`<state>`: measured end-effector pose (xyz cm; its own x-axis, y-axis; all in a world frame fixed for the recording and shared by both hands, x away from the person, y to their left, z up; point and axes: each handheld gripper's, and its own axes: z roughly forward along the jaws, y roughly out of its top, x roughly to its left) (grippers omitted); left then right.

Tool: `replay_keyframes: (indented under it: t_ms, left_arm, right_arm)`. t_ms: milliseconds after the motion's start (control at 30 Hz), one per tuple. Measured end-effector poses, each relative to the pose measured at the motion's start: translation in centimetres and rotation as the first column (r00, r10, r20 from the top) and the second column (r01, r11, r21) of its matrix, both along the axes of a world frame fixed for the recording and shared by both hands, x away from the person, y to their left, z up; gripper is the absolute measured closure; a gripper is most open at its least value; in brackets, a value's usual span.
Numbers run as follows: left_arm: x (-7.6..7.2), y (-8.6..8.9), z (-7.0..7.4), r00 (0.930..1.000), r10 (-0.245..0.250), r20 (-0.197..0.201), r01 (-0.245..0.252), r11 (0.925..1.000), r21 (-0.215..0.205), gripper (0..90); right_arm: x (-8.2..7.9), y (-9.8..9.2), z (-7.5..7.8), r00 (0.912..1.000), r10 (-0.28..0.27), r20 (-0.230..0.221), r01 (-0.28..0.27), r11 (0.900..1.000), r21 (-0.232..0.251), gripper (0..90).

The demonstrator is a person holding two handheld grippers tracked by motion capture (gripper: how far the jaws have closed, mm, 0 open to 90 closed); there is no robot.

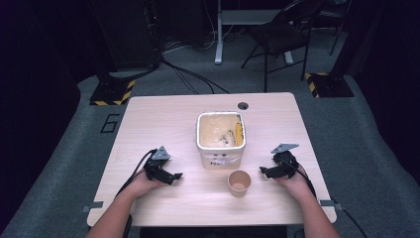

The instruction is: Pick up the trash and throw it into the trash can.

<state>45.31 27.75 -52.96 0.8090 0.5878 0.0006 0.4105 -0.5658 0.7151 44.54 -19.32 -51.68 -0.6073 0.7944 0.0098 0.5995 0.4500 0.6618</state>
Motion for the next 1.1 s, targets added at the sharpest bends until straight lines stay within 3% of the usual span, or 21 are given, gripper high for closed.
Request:
replay_keyframes:
  t_ms: [100,333,867,1100]
  left_arm:
    - [0.0,0.0,0.0,1.0,0.0,0.0,0.0,1.0,0.0,1.9]
    - [0.0,0.0,0.0,1.0,0.0,0.001,0.0,1.0,0.0,1.9]
    - [0.0,0.0,0.0,1.0,-0.001,0.0,0.001,1.0,0.001,1.9]
    - [0.0,0.0,0.0,1.0,-0.002,0.001,0.002,1.0,0.002,1.9]
  right_arm:
    - [-0.1,0.0,0.3,0.9998,0.002,-0.02,-0.002,1.0,0.017,20.9]
    - [-0.6,0.0,1.4,0.9999,0.013,-0.011,-0.013,0.999,0.05,14.5]
    - [-2.3,0.3,4.4,0.9959,0.068,0.059,-0.074,0.99,0.121,13.9]
    - [-3.0,0.8,5.9,0.9894,0.124,0.075,-0.133,0.982,0.137,13.7]
